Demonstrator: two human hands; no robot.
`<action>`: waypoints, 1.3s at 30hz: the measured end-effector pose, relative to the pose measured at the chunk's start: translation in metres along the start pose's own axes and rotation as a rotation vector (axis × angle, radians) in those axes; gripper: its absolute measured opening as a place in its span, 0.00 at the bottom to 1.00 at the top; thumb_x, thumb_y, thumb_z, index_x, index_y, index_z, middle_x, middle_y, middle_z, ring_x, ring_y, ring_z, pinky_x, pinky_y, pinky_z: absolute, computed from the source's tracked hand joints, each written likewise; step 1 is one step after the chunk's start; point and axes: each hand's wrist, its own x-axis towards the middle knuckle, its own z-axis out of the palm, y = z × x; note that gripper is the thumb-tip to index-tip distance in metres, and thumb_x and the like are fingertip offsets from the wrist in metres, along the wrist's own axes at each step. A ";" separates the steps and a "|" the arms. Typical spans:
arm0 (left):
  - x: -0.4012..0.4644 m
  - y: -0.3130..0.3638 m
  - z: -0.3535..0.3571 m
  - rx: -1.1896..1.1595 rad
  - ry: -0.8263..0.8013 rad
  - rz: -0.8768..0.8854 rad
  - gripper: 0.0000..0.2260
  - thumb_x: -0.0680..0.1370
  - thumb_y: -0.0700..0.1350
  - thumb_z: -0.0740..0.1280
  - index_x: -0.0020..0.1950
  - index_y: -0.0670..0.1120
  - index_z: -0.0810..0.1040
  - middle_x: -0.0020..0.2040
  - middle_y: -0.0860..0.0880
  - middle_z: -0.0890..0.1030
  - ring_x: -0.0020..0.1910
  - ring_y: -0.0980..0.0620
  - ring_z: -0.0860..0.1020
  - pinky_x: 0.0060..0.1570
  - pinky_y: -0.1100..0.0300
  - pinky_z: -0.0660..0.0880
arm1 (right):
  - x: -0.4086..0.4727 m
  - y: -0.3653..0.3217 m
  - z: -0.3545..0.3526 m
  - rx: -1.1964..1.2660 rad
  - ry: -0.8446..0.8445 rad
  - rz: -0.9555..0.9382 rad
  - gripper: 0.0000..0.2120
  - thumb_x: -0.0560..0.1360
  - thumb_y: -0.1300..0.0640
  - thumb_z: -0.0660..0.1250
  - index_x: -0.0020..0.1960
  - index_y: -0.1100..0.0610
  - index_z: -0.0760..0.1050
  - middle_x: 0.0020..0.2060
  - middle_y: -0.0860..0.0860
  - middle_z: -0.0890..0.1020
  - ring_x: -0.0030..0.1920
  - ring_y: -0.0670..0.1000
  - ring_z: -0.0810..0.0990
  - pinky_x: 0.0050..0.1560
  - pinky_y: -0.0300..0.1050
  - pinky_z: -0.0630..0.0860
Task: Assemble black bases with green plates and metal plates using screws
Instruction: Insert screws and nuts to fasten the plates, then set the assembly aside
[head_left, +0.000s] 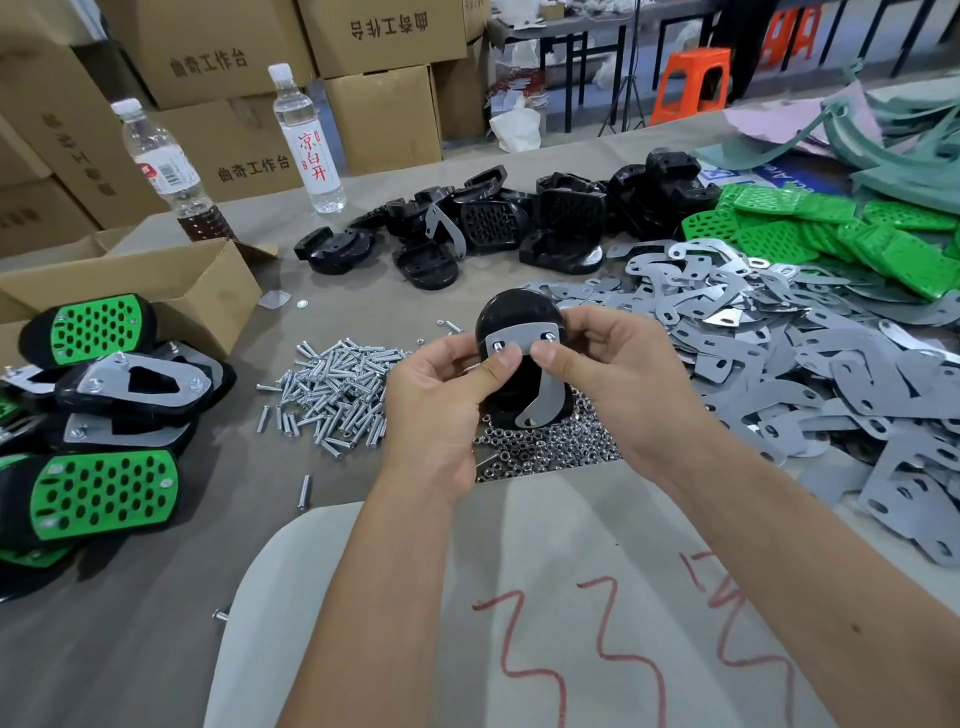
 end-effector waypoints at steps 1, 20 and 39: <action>0.000 0.001 0.000 -0.007 -0.002 -0.004 0.18 0.64 0.42 0.77 0.53 0.39 0.84 0.49 0.39 0.86 0.50 0.38 0.84 0.59 0.37 0.79 | 0.000 -0.001 0.001 0.009 -0.005 0.007 0.06 0.76 0.62 0.75 0.53 0.57 0.84 0.48 0.57 0.88 0.48 0.57 0.87 0.53 0.49 0.84; 0.004 -0.002 -0.002 -0.090 0.130 -0.013 0.03 0.75 0.38 0.75 0.48 0.43 0.83 0.47 0.41 0.87 0.41 0.45 0.84 0.43 0.45 0.82 | -0.002 -0.002 -0.005 0.029 -0.255 0.236 0.12 0.79 0.67 0.71 0.60 0.57 0.82 0.49 0.62 0.87 0.53 0.65 0.86 0.56 0.55 0.84; 0.001 -0.012 0.003 0.131 -0.028 -0.034 0.10 0.76 0.34 0.74 0.55 0.43 0.85 0.42 0.46 0.85 0.42 0.49 0.83 0.53 0.51 0.82 | 0.003 -0.002 0.000 -0.061 0.016 0.110 0.09 0.80 0.66 0.69 0.56 0.56 0.79 0.37 0.47 0.84 0.36 0.46 0.78 0.42 0.41 0.75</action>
